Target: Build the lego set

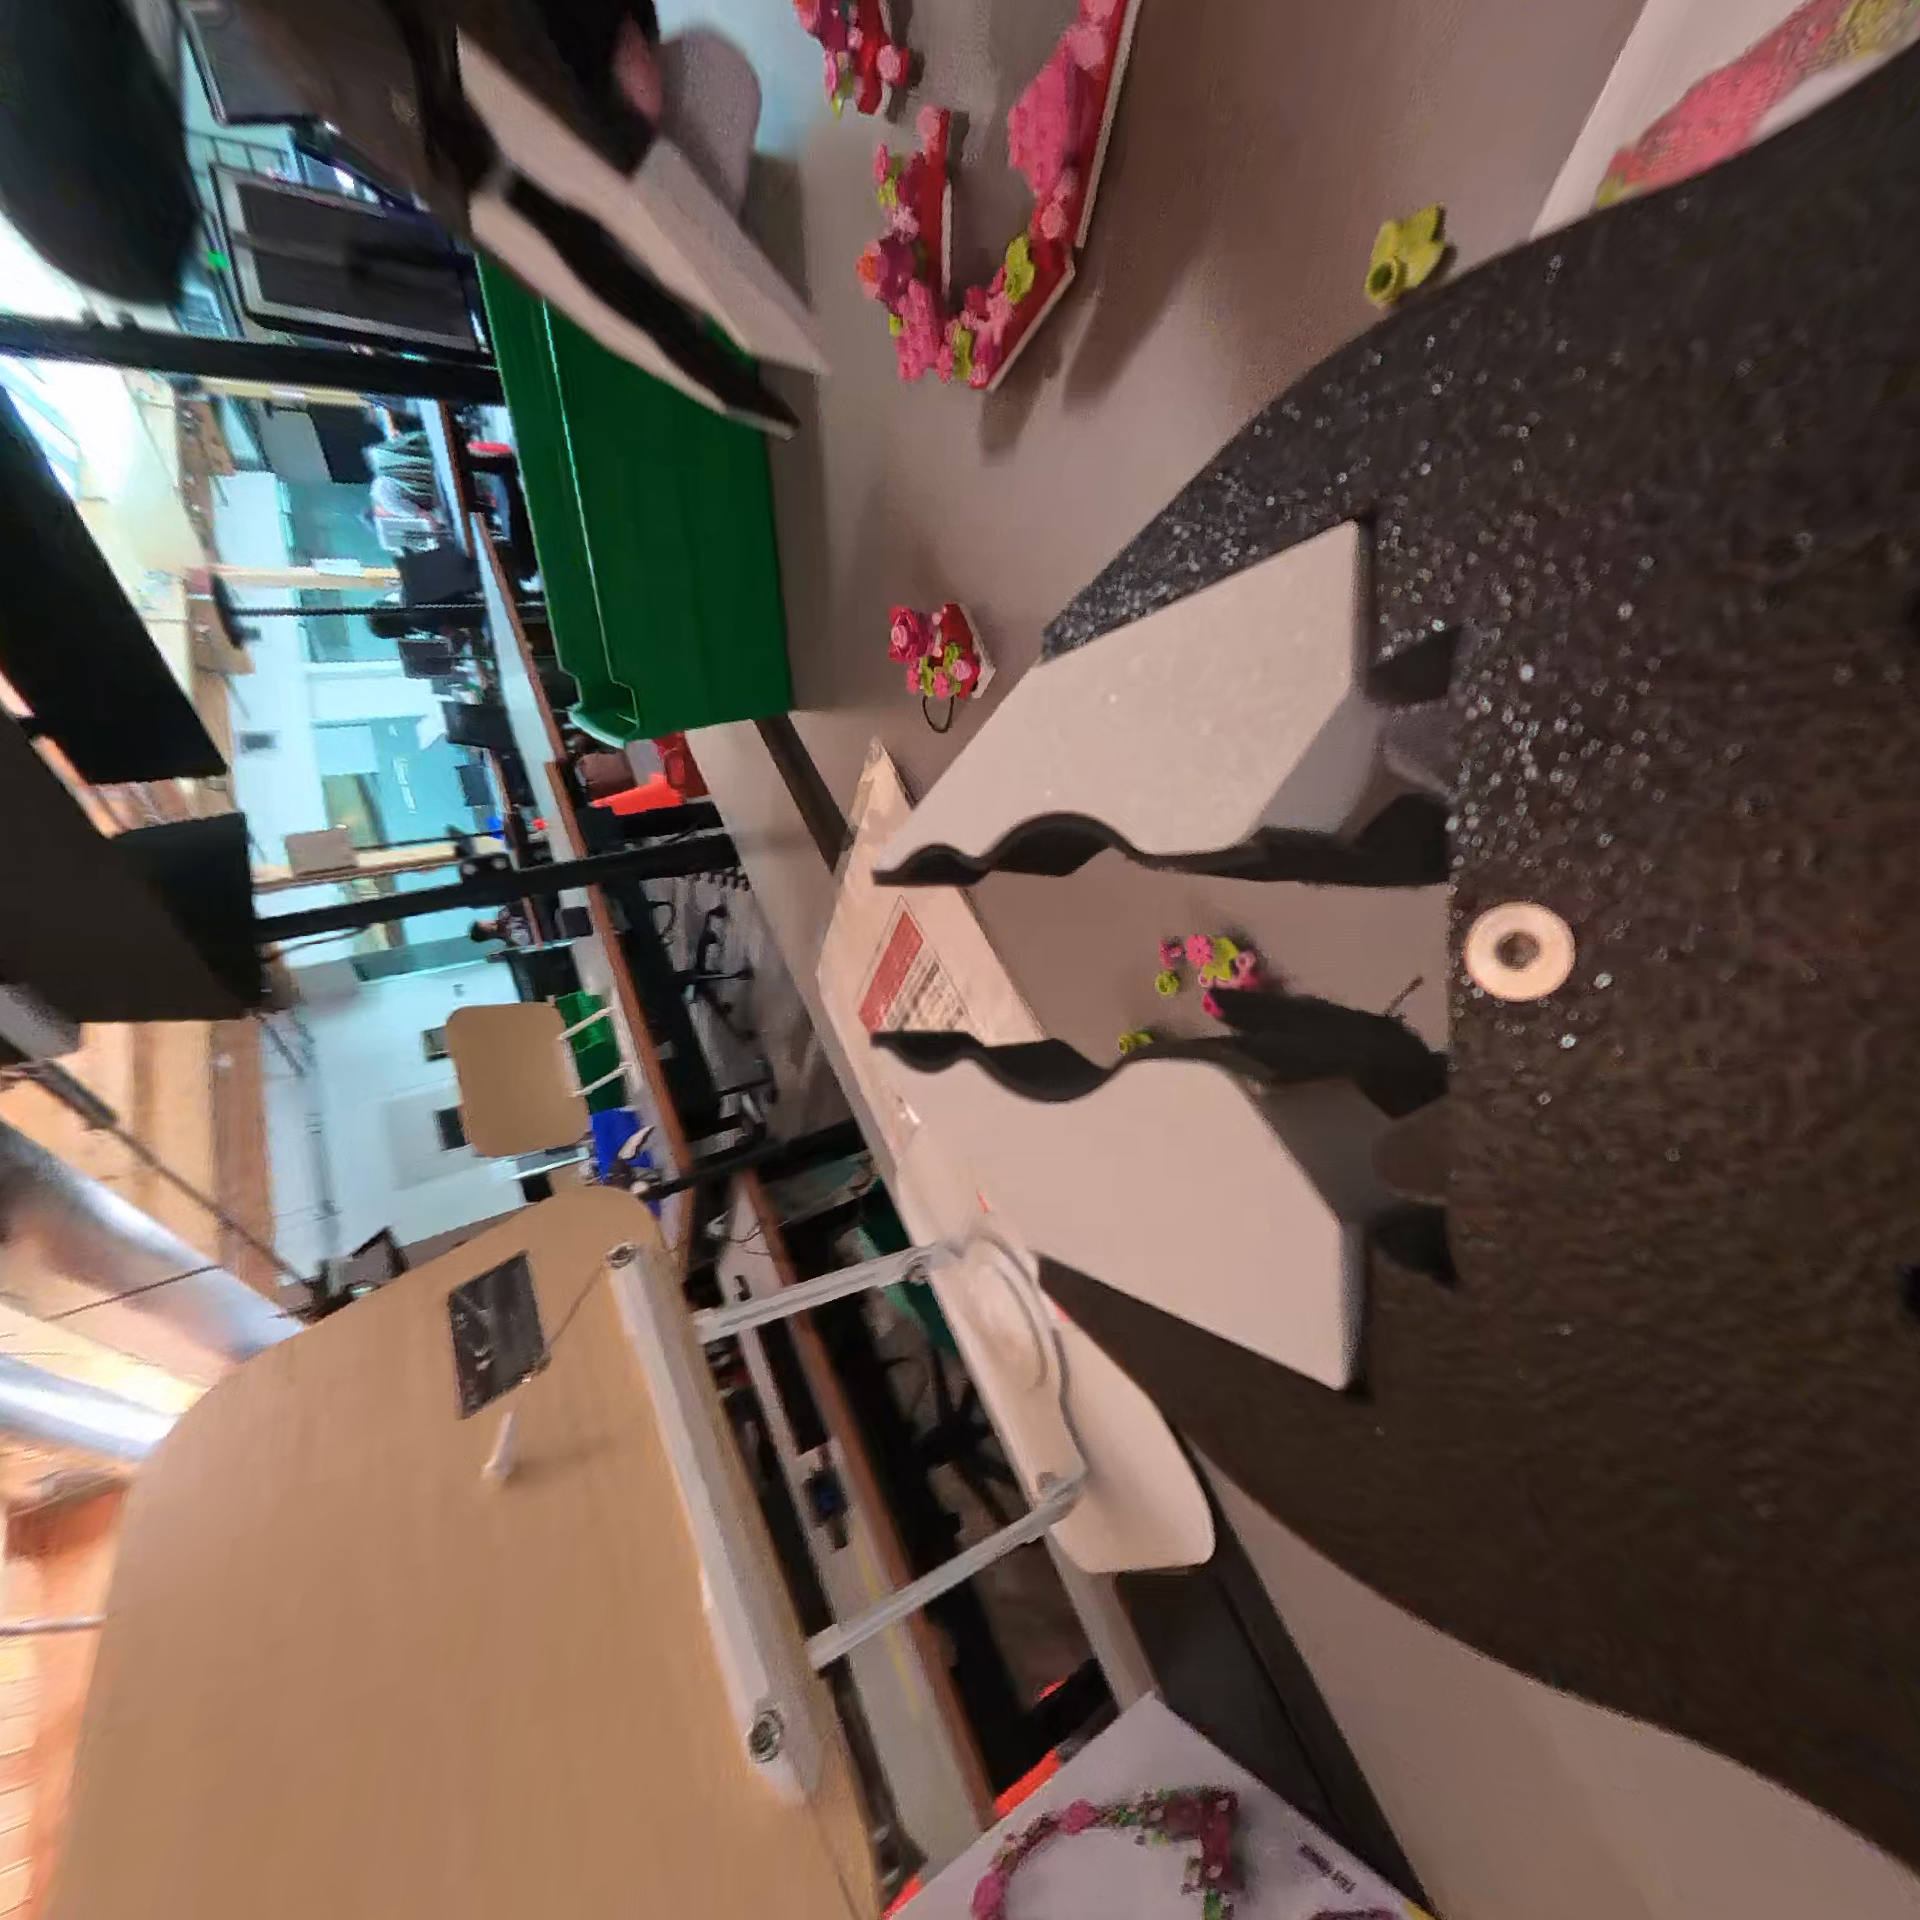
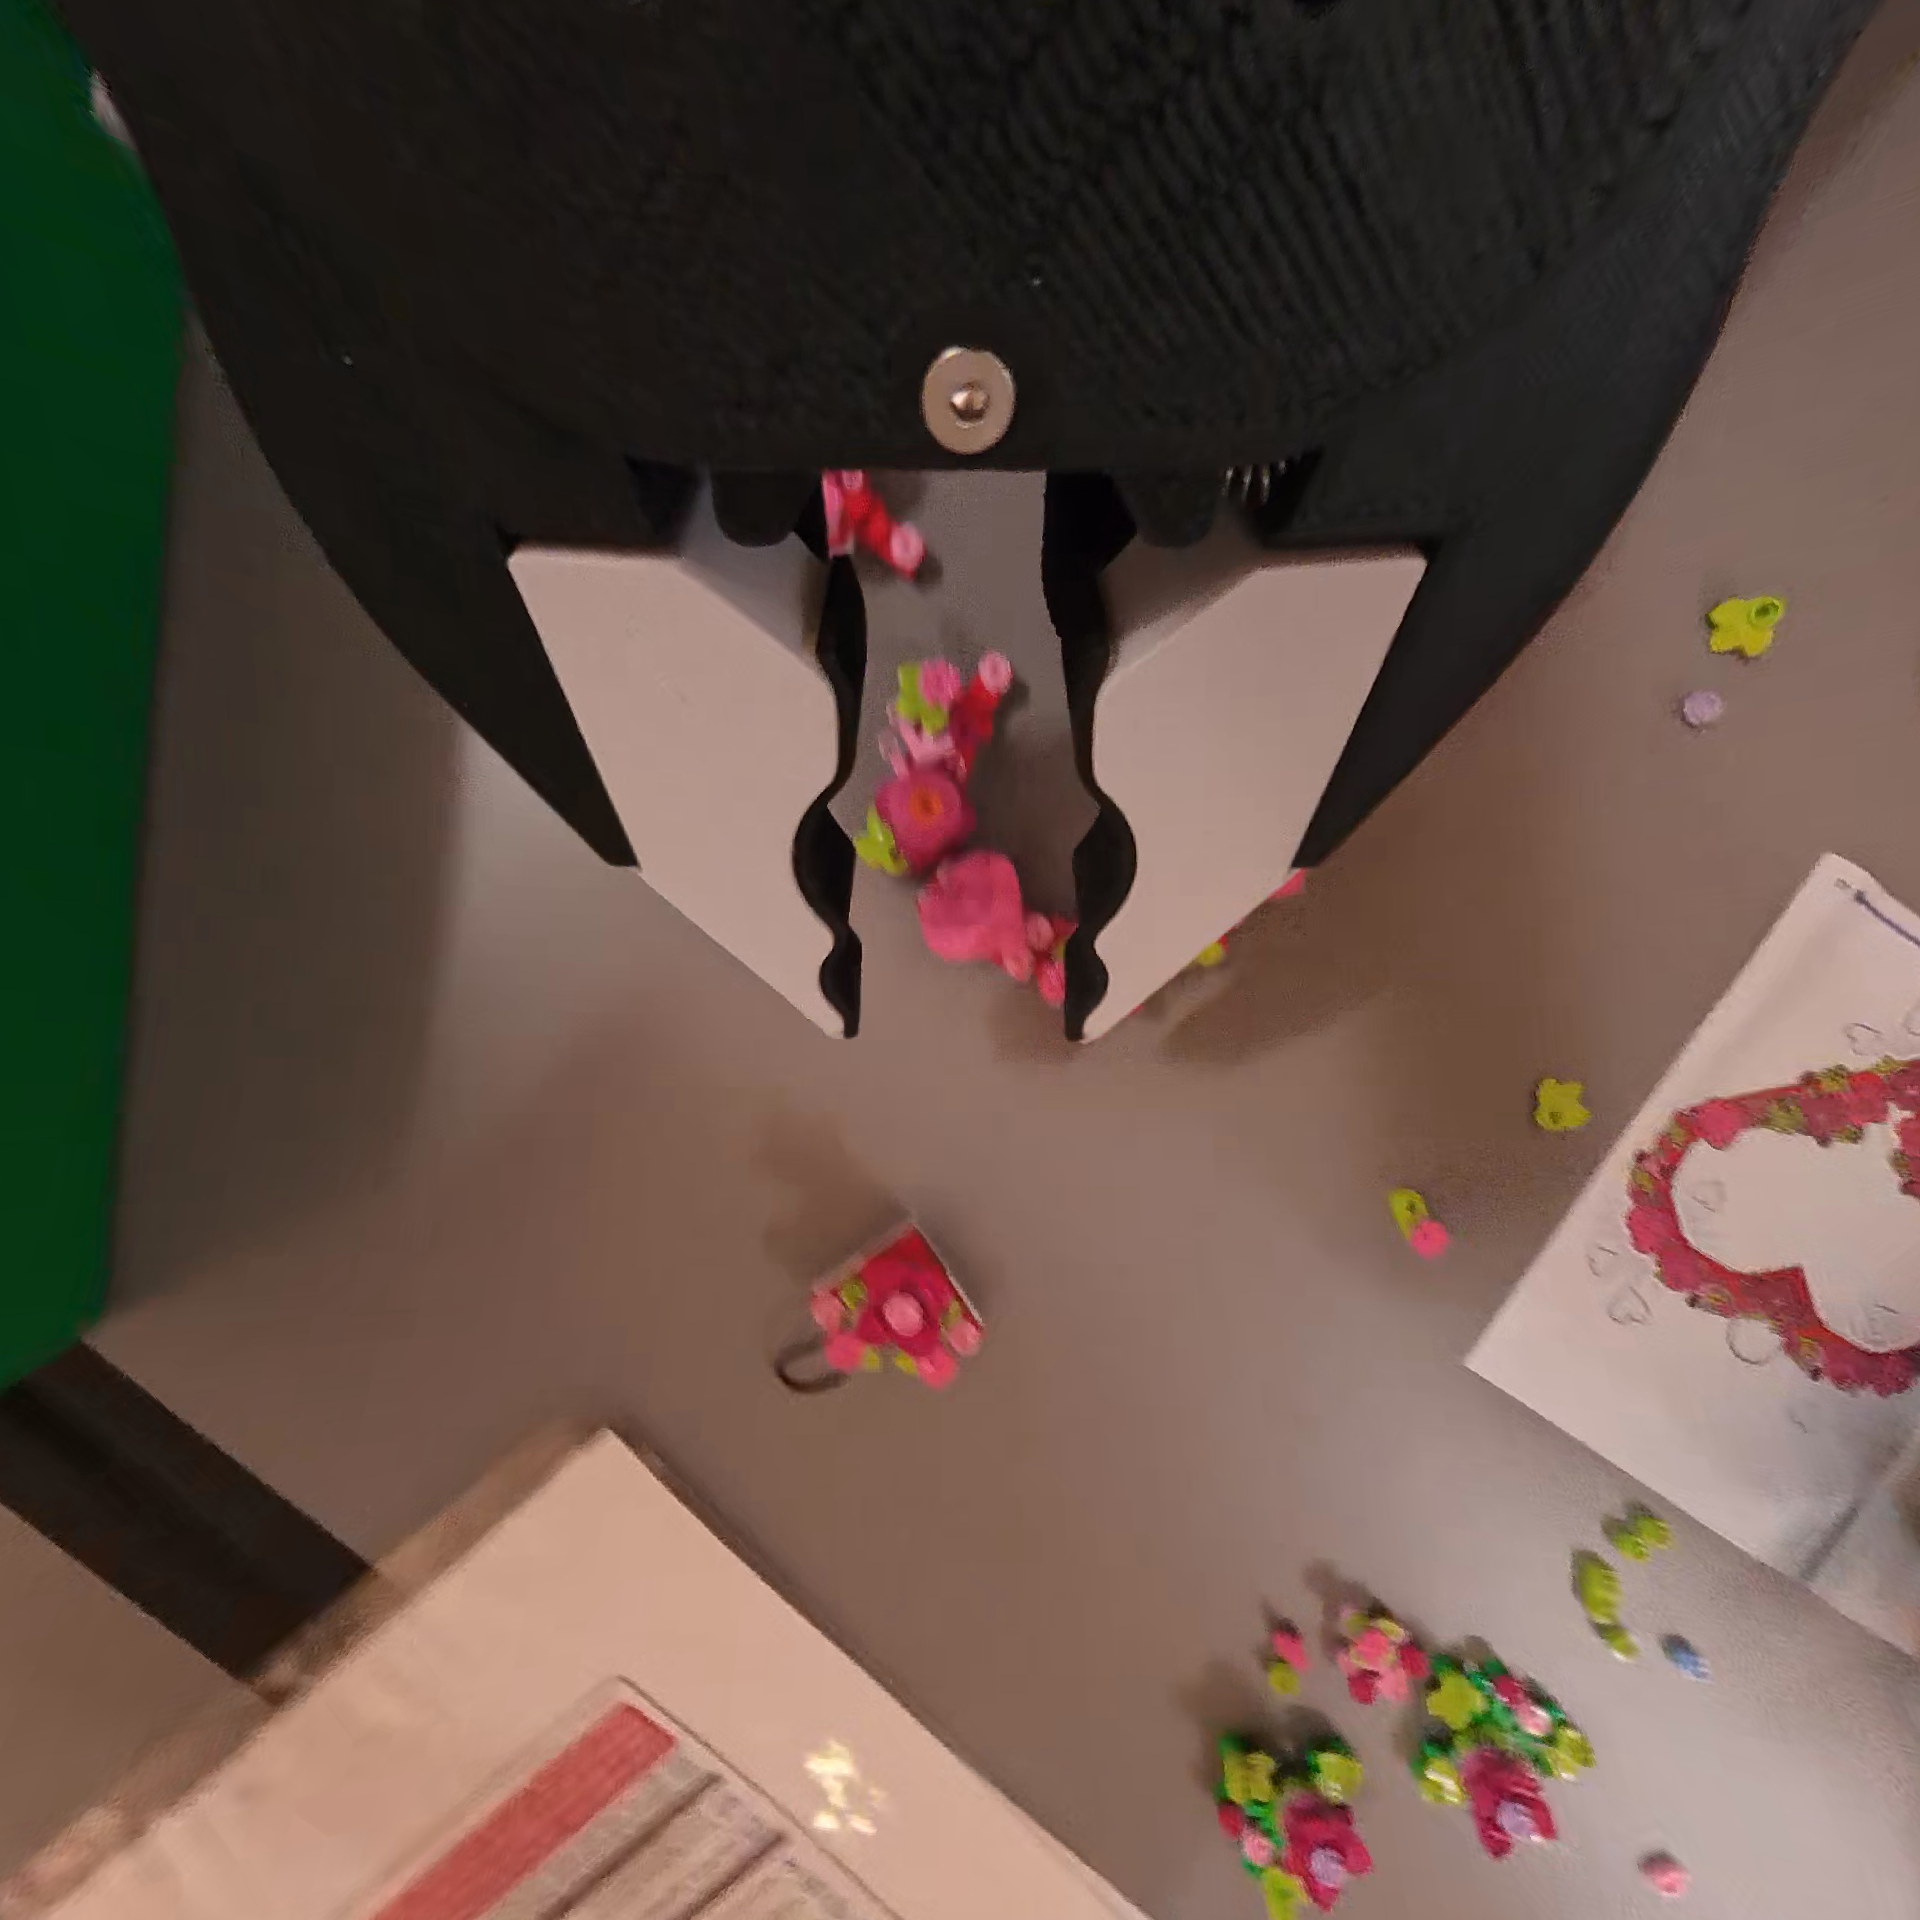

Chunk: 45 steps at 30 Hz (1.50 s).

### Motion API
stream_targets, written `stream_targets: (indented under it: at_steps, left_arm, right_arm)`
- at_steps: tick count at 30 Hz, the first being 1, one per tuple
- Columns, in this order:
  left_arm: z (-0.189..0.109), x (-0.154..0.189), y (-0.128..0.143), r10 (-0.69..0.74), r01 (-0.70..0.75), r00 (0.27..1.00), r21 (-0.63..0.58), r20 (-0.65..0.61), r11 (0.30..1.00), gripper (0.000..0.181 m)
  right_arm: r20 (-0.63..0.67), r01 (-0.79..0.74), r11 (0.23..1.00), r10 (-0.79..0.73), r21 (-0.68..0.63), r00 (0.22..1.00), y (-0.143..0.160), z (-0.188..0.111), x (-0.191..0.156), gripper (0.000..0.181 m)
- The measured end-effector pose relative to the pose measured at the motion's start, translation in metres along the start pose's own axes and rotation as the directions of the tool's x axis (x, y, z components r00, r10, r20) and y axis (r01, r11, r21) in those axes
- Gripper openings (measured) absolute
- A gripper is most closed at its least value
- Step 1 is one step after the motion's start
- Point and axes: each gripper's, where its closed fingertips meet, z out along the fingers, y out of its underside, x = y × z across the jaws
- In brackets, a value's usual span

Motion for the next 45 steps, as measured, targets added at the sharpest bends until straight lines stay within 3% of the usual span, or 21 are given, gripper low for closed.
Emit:
stream_targets:
  at_steps: [1, 5, 8, 14, 18, 24, 29, 35, 40, 45]
  left_arm:
    - [-0.001, 0.001, 0.001, 0.014, -0.014, 1.0, 0.016, 0.002, 1.0, 0.025]
    - [-0.006, 0.001, -0.002, 0.027, -0.029, 0.999, 0.097, 0.022, 0.995, 0.024]
    - [-0.014, -0.013, -0.012, 0.015, -0.03, 0.996, 0.166, 0.09, 0.986, 0.024]
    - [-0.03, -0.047, -0.019, -0.097, 0.047, 0.978, 0.259, 0.183, 0.965, 0.024]
    - [-0.046, -0.068, -0.022, -0.215, 0.133, 0.949, 0.324, 0.231, 0.936, 0.024]
    - [-0.046, -0.072, -0.02, -0.225, 0.141, 0.945, 0.325, 0.237, 0.935, 0.024]
    - [-0.046, -0.078, -0.016, -0.246, 0.161, 0.936, 0.316, 0.253, 0.935, 0.028]
    - [-0.043, -0.074, -0.016, -0.231, 0.152, 0.942, 0.306, 0.243, 0.94, 0.027]
    - [-0.041, -0.07, -0.016, -0.212, 0.137, 0.949, 0.299, 0.234, 0.944, 0.025]
    - [-0.042, -0.071, -0.016, -0.227, 0.152, 0.946, 0.304, 0.231, 0.941, 0.025]
  right_arm:
    - [0.024, 0.032, 0.999, -0.032, -0.014, 0.999, -0.009, 0.009, -0.004, 0.038]
    - [0.039, 0.375, 0.914, -0.373, -0.156, 0.927, -0.024, 0.035, -0.006, 0.044]
    - [0.057, 0.5, 0.822, -0.506, -0.273, 0.861, -0.028, 0.051, 0.003, 0.044]
    - [0.143, 0.49, 0.771, -0.476, -0.406, 0.868, -0.028, 0.074, 0.011, 0.043]
    - [0.145, 0.478, 0.74, -0.469, -0.473, 0.871, -0.028, 0.08, 0.015, 0.029]
    - [0.134, 0.446, 0.732, -0.445, -0.516, 0.885, -0.03, 0.081, 0.014, 0.025]
    - [0.07, 0.41, 0.779, -0.431, -0.474, 0.9, -0.035, 0.062, 0.015, 0.024]
    - [-0.026, 0.369, 0.822, -0.421, -0.434, 0.907, -0.02, 0.007, 0.016, 0.025]
    - [-0.055, 0.27, 0.834, -0.336, -0.48, 0.94, 0.027, -0.037, 0.005, 0.024]
    - [-0.007, 0.183, 0.794, -0.229, -0.579, 0.973, 0.086, -0.056, -0.018, 0.024]
